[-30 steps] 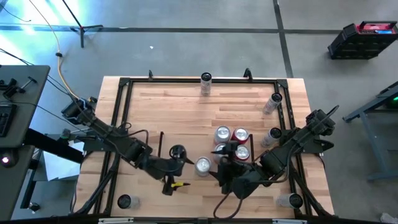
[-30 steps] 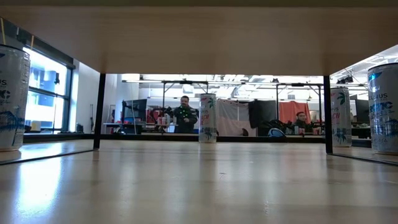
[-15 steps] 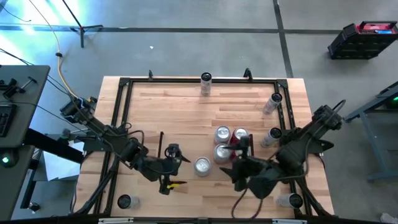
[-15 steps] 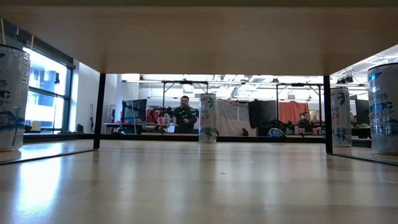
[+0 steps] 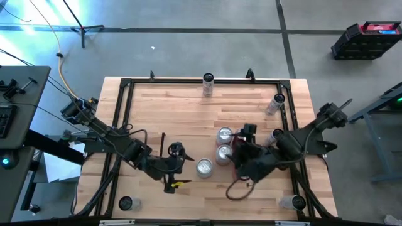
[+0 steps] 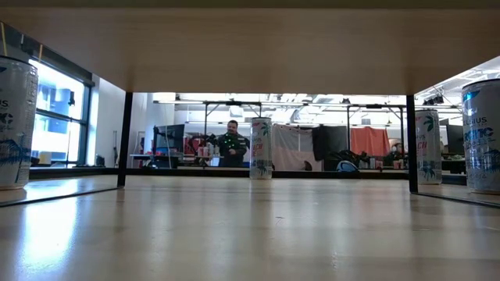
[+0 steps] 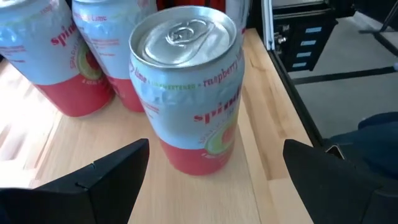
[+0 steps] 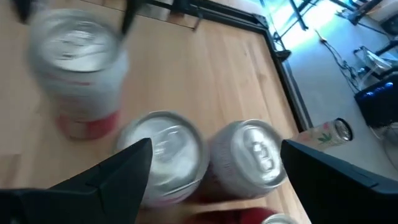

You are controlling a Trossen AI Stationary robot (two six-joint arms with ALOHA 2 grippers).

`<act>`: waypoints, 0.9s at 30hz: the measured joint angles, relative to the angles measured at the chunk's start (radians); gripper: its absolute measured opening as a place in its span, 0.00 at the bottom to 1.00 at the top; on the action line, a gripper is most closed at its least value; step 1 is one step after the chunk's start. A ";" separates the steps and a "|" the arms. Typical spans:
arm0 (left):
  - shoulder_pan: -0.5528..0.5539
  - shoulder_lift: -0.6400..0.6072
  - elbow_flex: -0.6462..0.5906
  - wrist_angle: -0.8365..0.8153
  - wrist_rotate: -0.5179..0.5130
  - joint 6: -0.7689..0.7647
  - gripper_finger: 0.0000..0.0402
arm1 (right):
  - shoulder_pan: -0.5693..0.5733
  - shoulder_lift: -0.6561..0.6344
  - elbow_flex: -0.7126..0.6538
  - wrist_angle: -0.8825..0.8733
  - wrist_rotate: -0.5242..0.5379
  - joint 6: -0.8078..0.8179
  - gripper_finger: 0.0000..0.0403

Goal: Place canned beverage on shelf
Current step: Put the pink-white soda can on the shelf aligned with the other pink-white soda cans

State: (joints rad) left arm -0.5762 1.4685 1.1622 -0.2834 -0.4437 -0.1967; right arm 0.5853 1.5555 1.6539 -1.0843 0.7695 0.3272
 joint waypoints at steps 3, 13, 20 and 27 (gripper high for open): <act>0.000 0.000 0.000 -0.005 0.000 -0.001 0.90 | -0.036 0.000 0.000 0.000 -0.009 -0.031 0.85; 0.000 0.000 0.000 0.001 0.000 -0.001 0.90 | -0.103 0.000 0.000 0.003 -0.111 -0.050 0.85; 0.000 0.000 0.000 0.029 0.016 0.007 0.90 | -0.114 0.000 0.000 0.006 -0.111 -0.059 0.85; 0.001 0.038 0.000 0.055 0.012 0.001 0.90 | -0.095 -0.012 0.000 0.044 -0.066 -0.076 0.85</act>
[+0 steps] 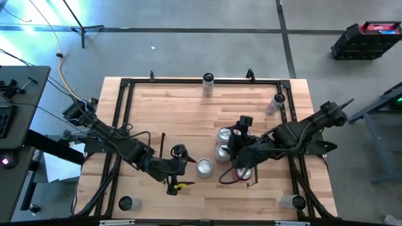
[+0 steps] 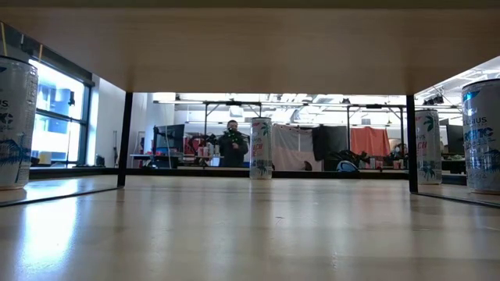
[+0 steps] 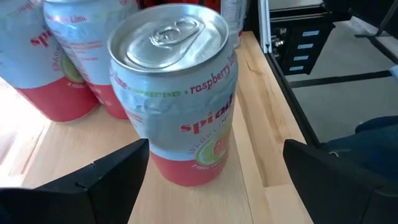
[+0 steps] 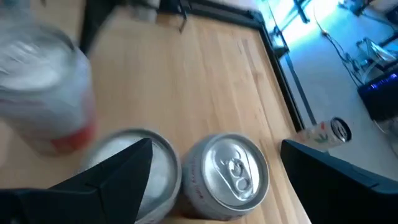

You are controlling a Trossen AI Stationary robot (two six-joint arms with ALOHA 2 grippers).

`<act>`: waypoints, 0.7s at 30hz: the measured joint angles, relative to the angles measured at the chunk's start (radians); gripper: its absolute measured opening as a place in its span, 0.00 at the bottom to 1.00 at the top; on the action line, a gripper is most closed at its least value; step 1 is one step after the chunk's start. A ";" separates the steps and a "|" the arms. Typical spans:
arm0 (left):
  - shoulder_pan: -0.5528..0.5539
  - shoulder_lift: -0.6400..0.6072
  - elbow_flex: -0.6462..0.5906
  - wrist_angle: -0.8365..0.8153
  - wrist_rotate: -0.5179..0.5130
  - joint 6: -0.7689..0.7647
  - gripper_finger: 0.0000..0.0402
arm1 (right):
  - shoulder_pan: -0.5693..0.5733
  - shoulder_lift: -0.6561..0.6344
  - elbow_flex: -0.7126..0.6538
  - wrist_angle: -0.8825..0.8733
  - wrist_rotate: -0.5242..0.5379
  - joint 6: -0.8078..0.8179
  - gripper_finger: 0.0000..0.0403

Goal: Place canned beverage on shelf
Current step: Put the pink-white soda can on the shelf aligned with the other pink-white soda cans

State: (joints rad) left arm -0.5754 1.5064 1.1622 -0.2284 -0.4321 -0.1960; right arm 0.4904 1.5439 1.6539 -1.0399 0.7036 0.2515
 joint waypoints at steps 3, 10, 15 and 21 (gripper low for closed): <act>0.001 0.012 0.000 0.001 -0.006 -0.002 0.90 | 0.026 -0.020 0.000 0.037 0.003 -0.010 0.85; 0.001 0.036 0.000 0.079 0.006 0.009 0.90 | 0.111 -0.029 0.000 0.094 0.043 -0.017 0.85; 0.005 0.056 0.000 0.102 0.008 0.016 0.90 | 0.166 -0.029 0.000 0.138 0.069 0.002 0.85; 0.007 0.060 0.000 0.127 0.001 0.016 0.90 | 0.212 0.003 0.001 0.225 0.074 -0.035 0.85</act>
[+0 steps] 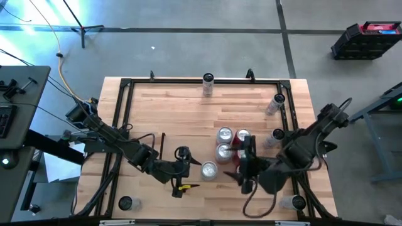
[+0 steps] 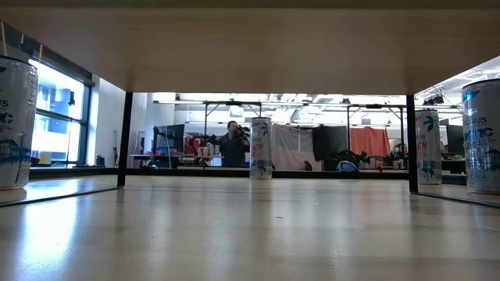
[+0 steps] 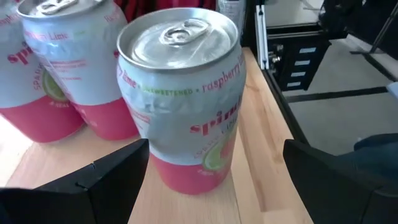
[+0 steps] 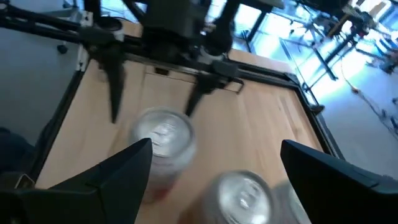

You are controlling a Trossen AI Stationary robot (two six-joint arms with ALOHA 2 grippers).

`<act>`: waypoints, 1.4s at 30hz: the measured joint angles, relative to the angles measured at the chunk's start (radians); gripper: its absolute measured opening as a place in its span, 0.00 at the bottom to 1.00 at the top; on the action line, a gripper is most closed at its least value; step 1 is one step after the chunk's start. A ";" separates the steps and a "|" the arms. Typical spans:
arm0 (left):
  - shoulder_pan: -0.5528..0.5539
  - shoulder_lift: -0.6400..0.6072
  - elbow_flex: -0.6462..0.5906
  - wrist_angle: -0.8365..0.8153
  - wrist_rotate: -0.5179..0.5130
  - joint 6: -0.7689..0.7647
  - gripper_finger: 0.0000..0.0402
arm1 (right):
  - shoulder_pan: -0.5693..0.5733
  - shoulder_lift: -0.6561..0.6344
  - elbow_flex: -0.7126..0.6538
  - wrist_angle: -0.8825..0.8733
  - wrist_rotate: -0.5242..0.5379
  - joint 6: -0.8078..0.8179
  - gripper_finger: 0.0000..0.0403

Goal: Place canned beverage on shelf
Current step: Put the pink-white soda can on the shelf aligned with the other pink-white soda cans

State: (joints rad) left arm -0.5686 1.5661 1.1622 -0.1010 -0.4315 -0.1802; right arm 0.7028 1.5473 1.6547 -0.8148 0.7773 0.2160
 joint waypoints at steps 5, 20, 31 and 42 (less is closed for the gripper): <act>0.000 0.000 0.000 -0.004 -0.003 0.000 0.90 | 0.004 0.082 0.000 0.096 -0.003 -0.085 0.85; -0.002 0.000 0.000 -0.005 0.003 -0.009 0.90 | -0.026 0.151 0.000 0.101 -0.002 -0.098 0.85; -0.033 -0.006 0.000 -0.010 0.004 -0.009 0.90 | -0.036 0.145 0.000 0.035 0.008 -0.074 0.85; -0.003 -0.066 0.001 -0.109 -0.058 -0.001 0.90 | 0.007 0.116 0.000 0.025 0.058 -0.033 0.85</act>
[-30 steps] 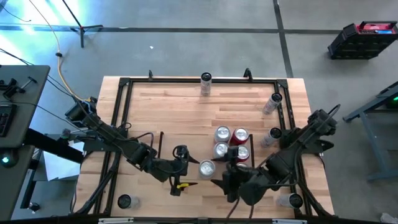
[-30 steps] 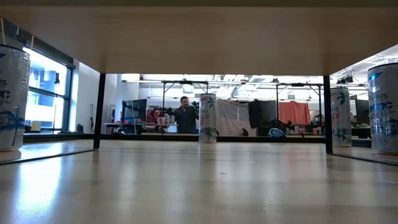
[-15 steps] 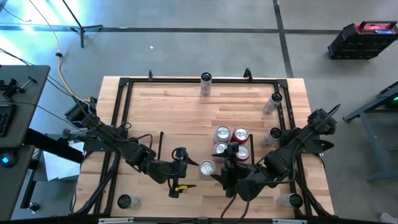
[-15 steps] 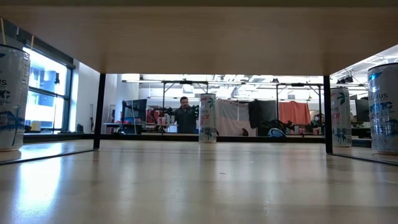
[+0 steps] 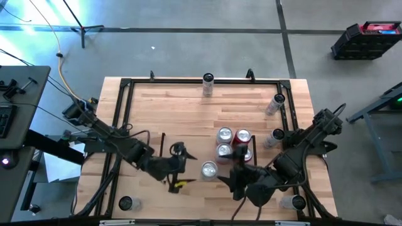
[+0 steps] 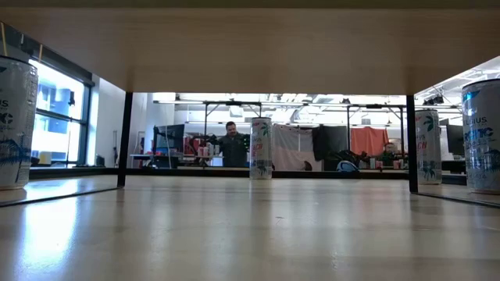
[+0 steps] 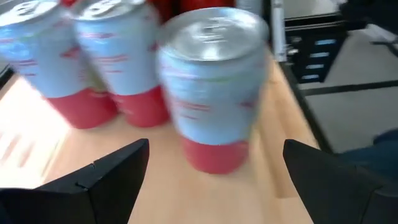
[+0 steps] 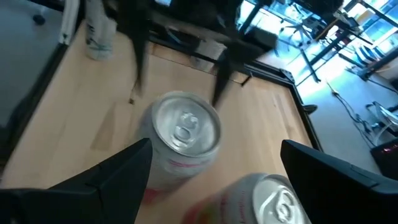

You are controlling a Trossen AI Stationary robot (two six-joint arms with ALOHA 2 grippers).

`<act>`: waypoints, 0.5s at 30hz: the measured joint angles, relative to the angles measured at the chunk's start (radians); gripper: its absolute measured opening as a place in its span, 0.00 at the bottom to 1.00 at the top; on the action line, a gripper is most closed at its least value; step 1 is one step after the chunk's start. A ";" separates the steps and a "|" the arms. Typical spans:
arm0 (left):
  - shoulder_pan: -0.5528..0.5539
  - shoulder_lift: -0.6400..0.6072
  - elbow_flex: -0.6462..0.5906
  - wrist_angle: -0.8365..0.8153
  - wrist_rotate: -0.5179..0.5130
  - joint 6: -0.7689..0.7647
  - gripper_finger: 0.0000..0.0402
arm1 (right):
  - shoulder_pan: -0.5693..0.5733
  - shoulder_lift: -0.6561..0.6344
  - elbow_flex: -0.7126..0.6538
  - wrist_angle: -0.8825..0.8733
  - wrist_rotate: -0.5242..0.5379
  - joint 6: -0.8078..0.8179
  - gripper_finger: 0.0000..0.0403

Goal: Place canned beverage on shelf
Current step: Put the pink-white soda can on the shelf aligned with the other pink-white soda cans

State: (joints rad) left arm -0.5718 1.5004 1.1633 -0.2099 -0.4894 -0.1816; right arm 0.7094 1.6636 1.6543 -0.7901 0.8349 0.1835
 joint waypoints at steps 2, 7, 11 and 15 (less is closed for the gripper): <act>0.021 0.010 0.000 0.013 0.016 0.000 0.90 | 0.000 0.005 0.000 0.013 -0.008 0.000 0.85; 0.032 0.043 -0.001 0.056 0.053 0.012 0.90 | -0.009 0.020 0.000 0.017 -0.017 0.000 0.85; 0.026 0.051 0.000 0.086 0.099 0.011 0.90 | -0.023 0.040 0.000 0.013 -0.024 -0.004 0.85; 0.014 0.054 0.000 0.087 0.101 0.011 0.90 | -0.024 0.039 -0.001 0.001 -0.019 -0.001 0.85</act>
State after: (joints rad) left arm -0.5577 1.5547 1.1633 -0.1226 -0.3885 -0.1707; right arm 0.6853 1.7029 1.6535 -0.7896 0.8160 0.1822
